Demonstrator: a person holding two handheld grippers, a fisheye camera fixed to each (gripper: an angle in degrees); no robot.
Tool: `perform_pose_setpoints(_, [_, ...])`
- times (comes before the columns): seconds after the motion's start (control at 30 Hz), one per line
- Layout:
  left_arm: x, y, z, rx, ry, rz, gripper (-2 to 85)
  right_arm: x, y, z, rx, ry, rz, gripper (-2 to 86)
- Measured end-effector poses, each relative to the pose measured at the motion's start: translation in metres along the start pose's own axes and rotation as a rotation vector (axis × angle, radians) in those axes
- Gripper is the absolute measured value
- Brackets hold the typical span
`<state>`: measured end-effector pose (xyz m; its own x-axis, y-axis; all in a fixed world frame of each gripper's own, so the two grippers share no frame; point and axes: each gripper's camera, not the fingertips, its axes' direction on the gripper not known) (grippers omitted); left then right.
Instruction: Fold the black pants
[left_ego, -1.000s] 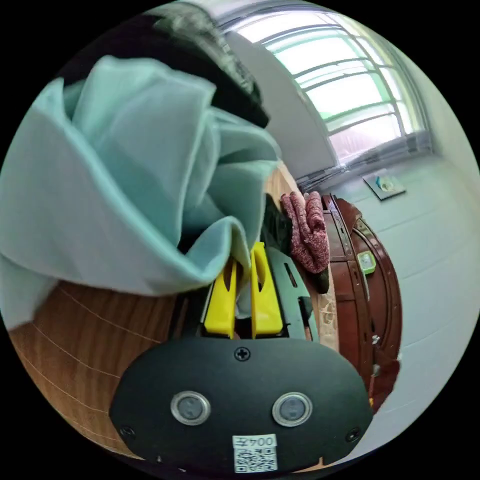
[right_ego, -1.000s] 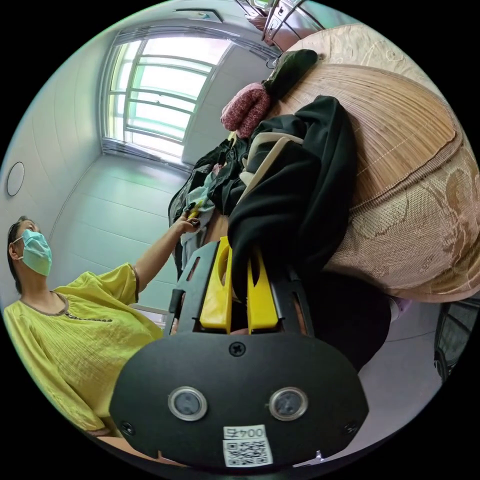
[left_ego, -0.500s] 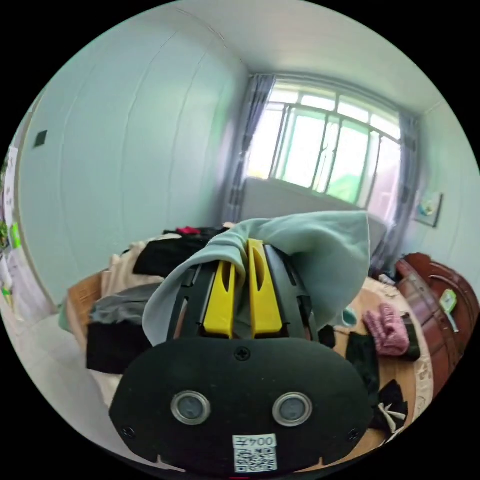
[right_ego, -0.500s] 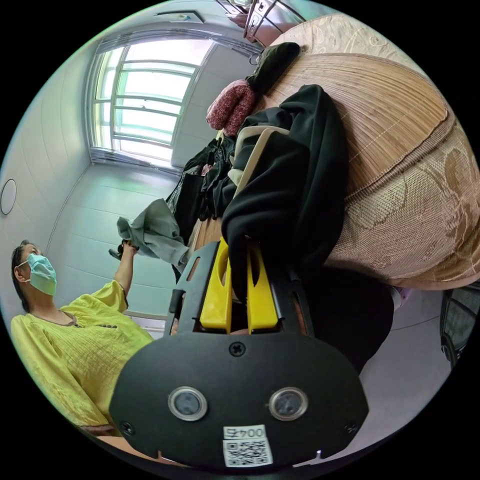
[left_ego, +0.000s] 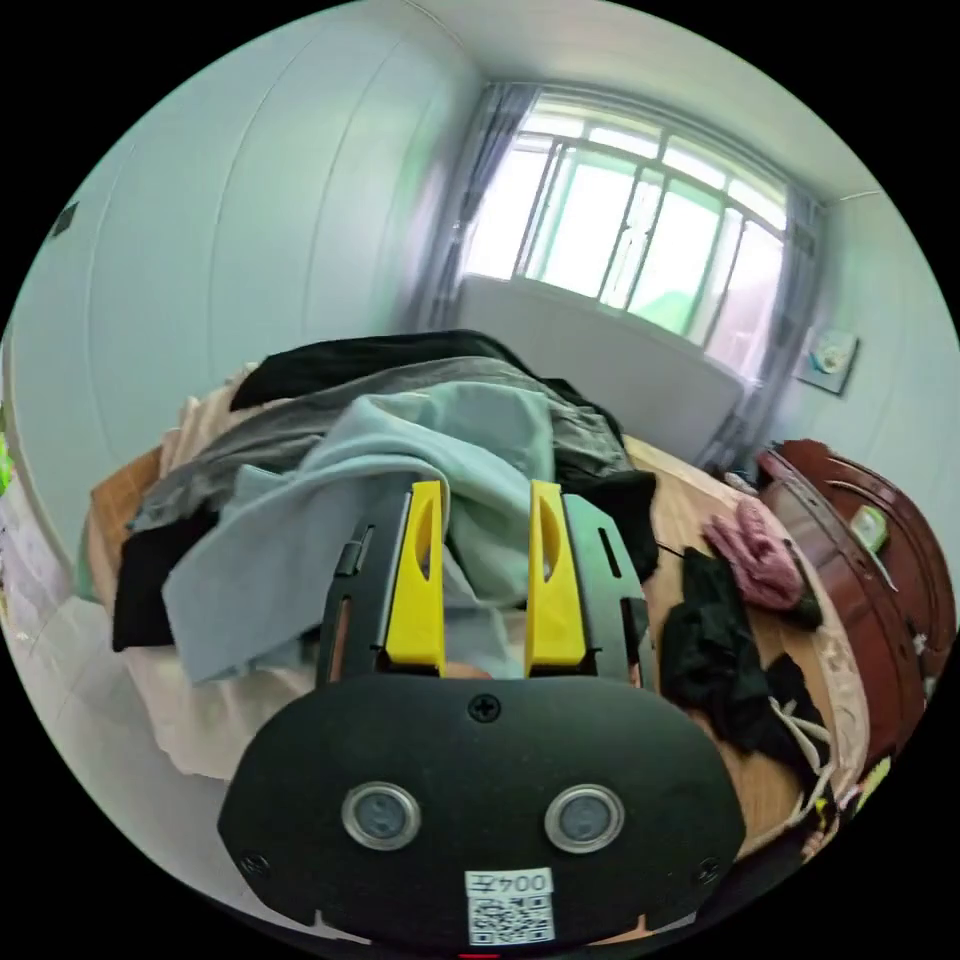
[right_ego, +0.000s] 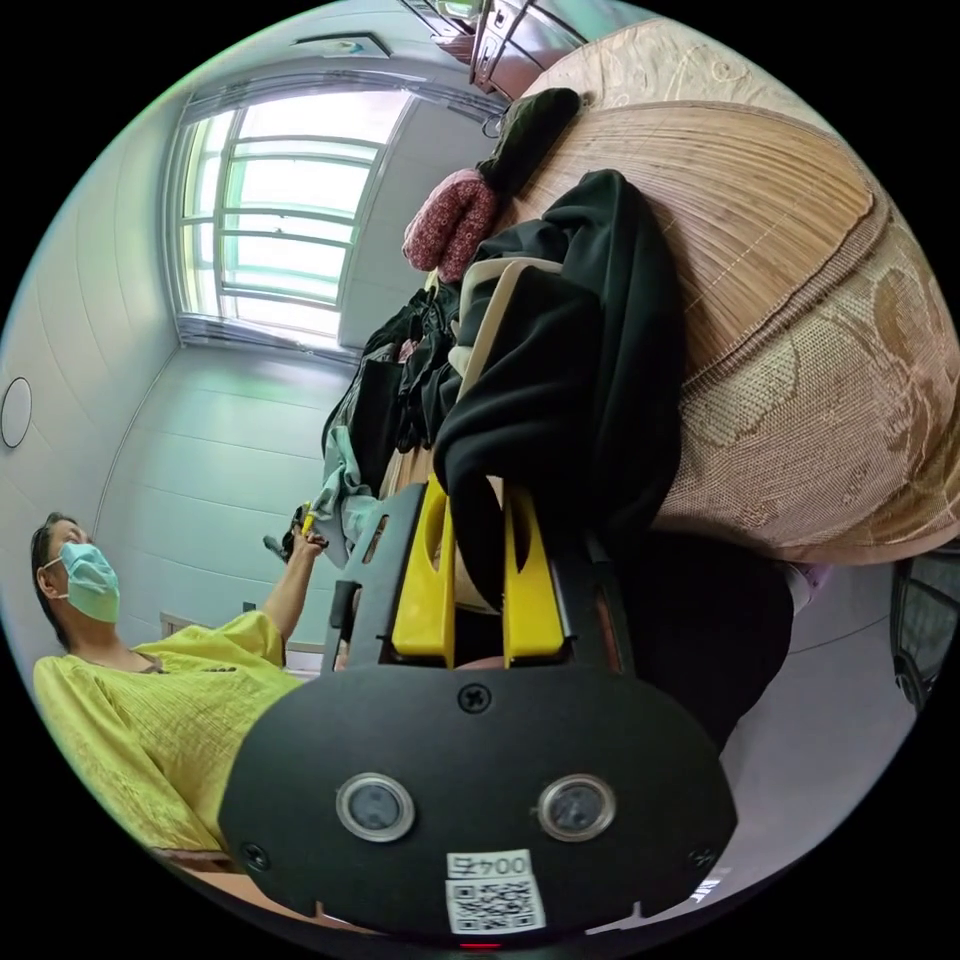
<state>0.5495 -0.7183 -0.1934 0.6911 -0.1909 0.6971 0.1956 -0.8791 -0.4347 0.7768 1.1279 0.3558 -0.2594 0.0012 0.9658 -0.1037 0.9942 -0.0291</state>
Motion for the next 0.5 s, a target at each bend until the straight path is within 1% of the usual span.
perform_pose_setpoints(0.07, [0.014,0.043,-0.020,-0.056,0.295,0.060,12.1,0.003,0.004,-0.001,-0.006,0.003,0.005,5.6])
perform_pose_setpoints(0.1, [0.017,0.056,-0.024,-0.074,0.360,0.060,12.1,0.003,0.006,-0.001,-0.013,0.022,-0.002,4.9])
perform_pose_setpoints(0.13, [0.025,0.084,-0.033,-0.112,0.475,0.045,12.6,0.000,0.009,0.000,-0.023,0.045,-0.016,4.5])
perform_pose_setpoints(0.17, [0.034,0.113,-0.038,-0.177,0.609,0.016,13.3,-0.003,0.010,0.000,-0.028,0.059,-0.026,4.3])
perform_pose_setpoints(0.2, [0.040,0.129,-0.039,-0.223,0.680,-0.007,13.7,-0.012,0.015,0.002,-0.038,0.084,-0.058,4.0])
perform_pose_setpoints(0.27, [0.064,0.195,-0.042,-0.419,0.903,-0.132,15.2,-0.030,0.027,0.002,-0.038,0.075,-0.102,3.7])
perform_pose_setpoints(0.3, [0.071,0.211,-0.043,-0.468,0.943,-0.151,15.6,-0.042,0.038,0.001,-0.030,-0.015,-0.116,3.6])
perform_pose_setpoints(0.33, [0.087,0.241,-0.049,-0.562,1.003,-0.163,16.3,-0.055,0.050,0.002,-0.024,-0.110,-0.133,3.5])
perform_pose_setpoints(0.37, [0.100,0.265,-0.057,-0.634,1.044,-0.158,17.2,-0.063,0.057,0.002,-0.024,-0.146,-0.147,3.4])
perform_pose_setpoints(0.43, [0.112,0.290,-0.071,-0.689,1.101,-0.161,18.9,-0.099,0.082,0.006,-0.072,-0.234,-0.221,3.3])
perform_pose_setpoints(0.5, [0.121,0.305,-0.088,-0.746,1.171,-0.162,21.4,-0.123,0.103,0.011,-0.135,-0.263,-0.278,3.2])
